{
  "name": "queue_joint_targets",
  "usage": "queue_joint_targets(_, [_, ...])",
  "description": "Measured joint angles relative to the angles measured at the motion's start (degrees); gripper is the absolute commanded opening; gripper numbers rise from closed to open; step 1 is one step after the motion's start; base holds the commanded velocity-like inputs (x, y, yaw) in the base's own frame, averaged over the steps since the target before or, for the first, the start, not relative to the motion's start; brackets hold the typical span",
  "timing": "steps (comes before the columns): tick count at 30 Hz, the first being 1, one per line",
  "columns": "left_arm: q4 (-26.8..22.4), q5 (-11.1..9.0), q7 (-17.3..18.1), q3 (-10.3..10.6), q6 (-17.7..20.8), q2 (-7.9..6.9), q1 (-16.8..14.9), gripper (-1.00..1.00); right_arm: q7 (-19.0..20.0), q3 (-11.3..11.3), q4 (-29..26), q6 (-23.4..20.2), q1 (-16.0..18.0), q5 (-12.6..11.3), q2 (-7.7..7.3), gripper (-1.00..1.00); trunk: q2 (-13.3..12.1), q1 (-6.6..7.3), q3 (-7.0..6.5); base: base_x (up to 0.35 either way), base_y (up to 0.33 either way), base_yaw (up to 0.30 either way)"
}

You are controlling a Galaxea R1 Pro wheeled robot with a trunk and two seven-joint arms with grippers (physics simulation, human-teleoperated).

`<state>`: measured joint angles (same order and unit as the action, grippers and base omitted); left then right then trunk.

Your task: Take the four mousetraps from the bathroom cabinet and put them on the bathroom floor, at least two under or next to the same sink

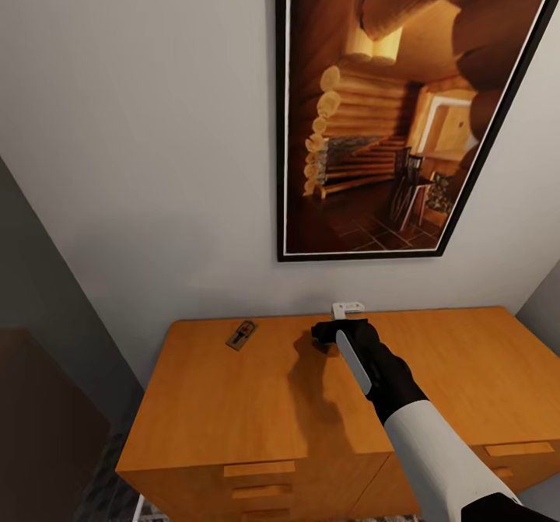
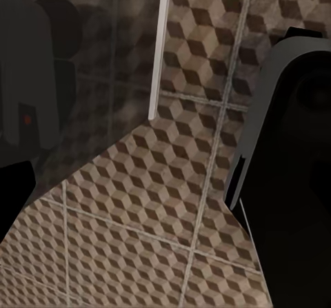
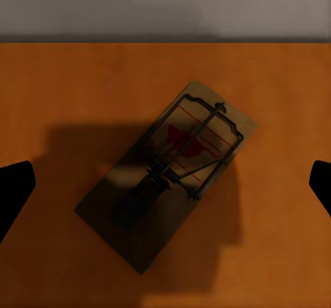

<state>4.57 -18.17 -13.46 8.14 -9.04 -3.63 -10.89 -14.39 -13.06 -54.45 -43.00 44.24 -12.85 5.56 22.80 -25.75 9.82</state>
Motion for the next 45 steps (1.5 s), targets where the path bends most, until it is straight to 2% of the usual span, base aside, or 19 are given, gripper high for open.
queue_joint_targets(10, [-0.04, 0.00, 0.00, 0.02, 0.00, 0.00, 0.00, 1.00, -0.02, 0.00, 0.08, 0.00, 0.00, 0.00, -0.02, 1.00, 0.01, 0.01, 0.56, 0.024, 0.000, 0.000])
queue_joint_targets(45, [-0.04, 0.01, 0.00, 0.04, 0.00, 0.00, 0.00, 1.00, -0.09, 0.00, 0.15, 0.00, 0.00, 0.00, 0.00, 1.00, 0.00, 0.00, 0.99, 0.019, 0.000, 0.000])
